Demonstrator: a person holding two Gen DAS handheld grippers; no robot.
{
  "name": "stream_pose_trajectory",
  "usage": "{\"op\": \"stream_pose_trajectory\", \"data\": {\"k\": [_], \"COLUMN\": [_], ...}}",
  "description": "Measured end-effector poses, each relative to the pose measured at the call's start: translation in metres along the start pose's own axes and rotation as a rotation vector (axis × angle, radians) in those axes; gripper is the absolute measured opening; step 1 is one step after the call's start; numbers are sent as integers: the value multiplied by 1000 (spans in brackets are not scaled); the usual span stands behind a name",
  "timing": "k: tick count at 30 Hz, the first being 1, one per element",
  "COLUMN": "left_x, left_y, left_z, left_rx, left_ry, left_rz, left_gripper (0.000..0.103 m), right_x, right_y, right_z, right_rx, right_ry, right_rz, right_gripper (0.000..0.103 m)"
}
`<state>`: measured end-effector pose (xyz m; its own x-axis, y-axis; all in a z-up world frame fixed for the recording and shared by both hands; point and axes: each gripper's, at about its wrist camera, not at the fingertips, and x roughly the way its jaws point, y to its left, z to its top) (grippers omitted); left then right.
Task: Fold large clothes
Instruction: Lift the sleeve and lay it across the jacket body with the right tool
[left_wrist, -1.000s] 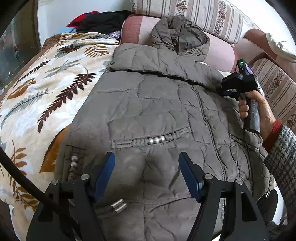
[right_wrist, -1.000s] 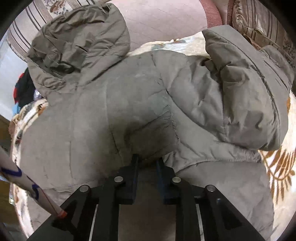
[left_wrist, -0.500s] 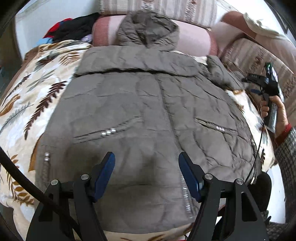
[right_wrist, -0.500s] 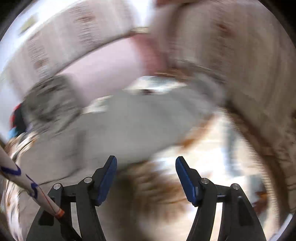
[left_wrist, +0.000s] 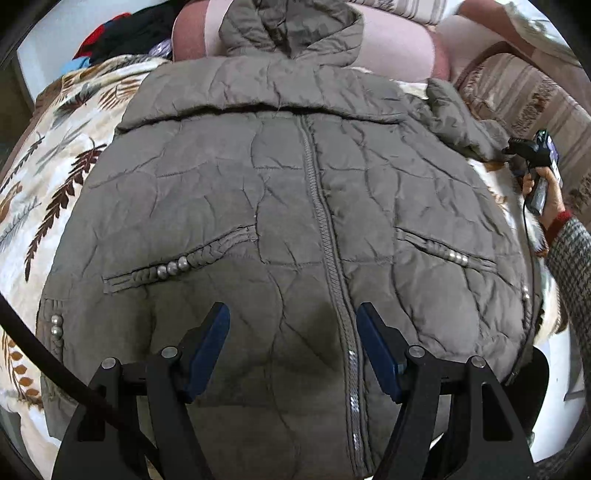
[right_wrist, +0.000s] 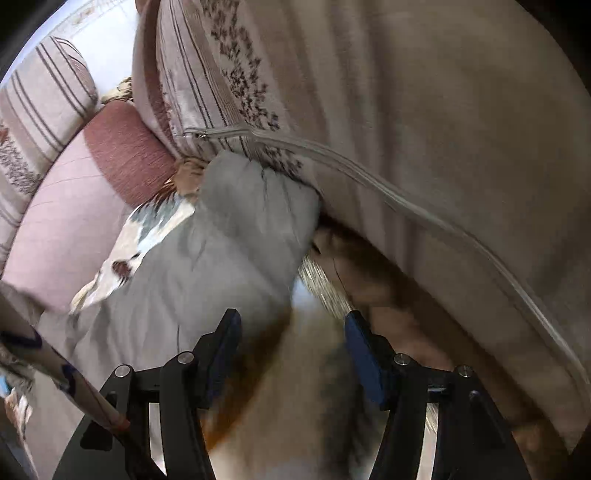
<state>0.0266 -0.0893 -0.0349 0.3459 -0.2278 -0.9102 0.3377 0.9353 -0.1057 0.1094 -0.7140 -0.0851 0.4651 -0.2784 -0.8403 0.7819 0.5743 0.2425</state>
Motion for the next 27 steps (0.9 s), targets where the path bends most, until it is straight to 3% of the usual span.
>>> {"op": "stream_pose_trajectory", "data": {"k": [2, 4, 5, 6, 8, 13, 18, 22, 27], "left_x": [7, 11, 12, 13, 14, 8, -9, -25, -42], "left_y": [2, 4, 5, 6, 8, 20, 38, 52, 68], "left_z": [3, 5, 5, 6, 5, -2, -13, -20, -34], "left_rx": [-14, -24, -26, -28, -29, -46, -77, -96, -125], "left_ry": [18, 28, 29, 30, 29, 17, -25, -66, -112], "left_rz": [9, 16, 17, 17, 20, -11, -25, -34, -56], "left_gripper": [70, 70, 70, 70, 70, 70, 70, 70, 70], "right_x": [11, 16, 14, 10, -11, -67, -116, -170, -235], "right_y": [8, 16, 18, 19, 22, 19, 32, 74, 164], "right_z": [8, 14, 18, 19, 25, 41, 45, 34, 5], "right_rx": [-24, -37, -37, -34, -51, -81, -92, -149, -290], "right_ry": [-3, 3, 12, 6, -34, -159, -214, -259, -302], "right_rz": [-33, -40, -28, -26, -36, -190, -223, -127, 24], "right_gripper": [61, 36, 18, 13, 10, 9, 8, 8, 8]}}
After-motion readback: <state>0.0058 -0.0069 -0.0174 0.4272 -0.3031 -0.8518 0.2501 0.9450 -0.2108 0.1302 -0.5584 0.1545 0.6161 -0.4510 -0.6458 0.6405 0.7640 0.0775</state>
